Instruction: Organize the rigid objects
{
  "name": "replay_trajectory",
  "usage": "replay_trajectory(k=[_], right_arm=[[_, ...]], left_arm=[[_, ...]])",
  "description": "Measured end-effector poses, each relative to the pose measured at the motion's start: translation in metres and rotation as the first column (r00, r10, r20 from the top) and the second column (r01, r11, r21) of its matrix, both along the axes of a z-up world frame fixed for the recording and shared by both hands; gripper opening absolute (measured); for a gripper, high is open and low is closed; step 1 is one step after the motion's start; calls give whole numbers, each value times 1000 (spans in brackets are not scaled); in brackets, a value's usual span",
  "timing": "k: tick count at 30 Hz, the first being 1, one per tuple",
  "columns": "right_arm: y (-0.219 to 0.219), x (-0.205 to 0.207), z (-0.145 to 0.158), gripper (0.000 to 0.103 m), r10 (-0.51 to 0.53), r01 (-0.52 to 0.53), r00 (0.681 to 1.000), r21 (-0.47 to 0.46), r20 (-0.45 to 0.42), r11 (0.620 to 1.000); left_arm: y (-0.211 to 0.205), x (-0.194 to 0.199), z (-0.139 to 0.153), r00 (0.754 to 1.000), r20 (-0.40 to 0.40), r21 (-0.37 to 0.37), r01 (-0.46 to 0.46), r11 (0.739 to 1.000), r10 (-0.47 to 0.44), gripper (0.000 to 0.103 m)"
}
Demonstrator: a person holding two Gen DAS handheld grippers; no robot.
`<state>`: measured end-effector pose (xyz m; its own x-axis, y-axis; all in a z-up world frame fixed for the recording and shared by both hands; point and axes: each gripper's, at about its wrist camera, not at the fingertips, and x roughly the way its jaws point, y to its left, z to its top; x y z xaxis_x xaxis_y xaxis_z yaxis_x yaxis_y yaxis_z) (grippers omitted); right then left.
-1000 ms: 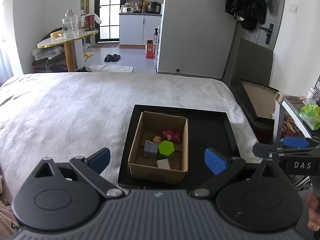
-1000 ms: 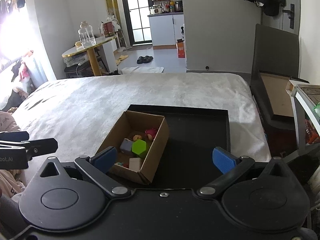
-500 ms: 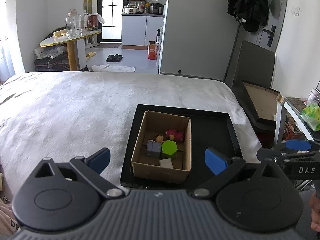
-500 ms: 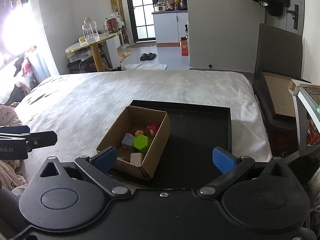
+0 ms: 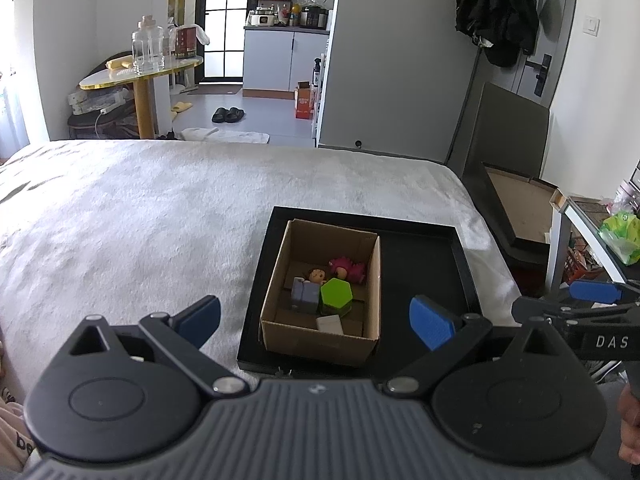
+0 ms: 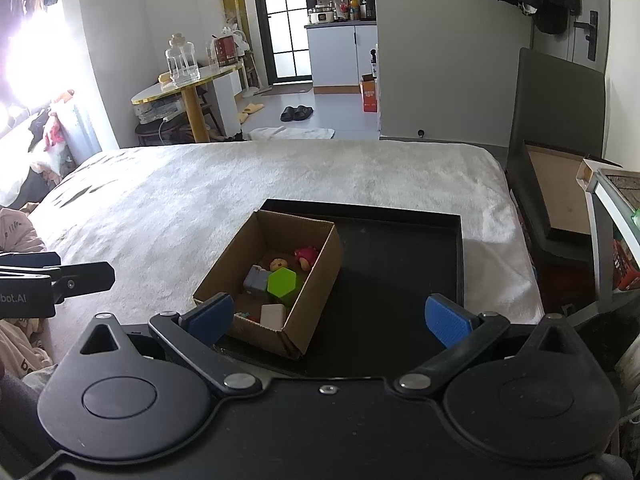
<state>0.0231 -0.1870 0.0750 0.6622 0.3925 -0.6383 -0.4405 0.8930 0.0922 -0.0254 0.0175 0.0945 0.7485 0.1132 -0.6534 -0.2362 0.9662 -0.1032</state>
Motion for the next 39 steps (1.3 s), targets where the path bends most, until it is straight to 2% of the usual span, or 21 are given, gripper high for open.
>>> replay_trajectory(k=[39], right_arm=[[1, -1, -2, 103, -16, 16, 1000, -3, 0, 1000]], left_arm=[[1, -3, -6, 1000, 3, -7, -3, 1000, 3, 100]])
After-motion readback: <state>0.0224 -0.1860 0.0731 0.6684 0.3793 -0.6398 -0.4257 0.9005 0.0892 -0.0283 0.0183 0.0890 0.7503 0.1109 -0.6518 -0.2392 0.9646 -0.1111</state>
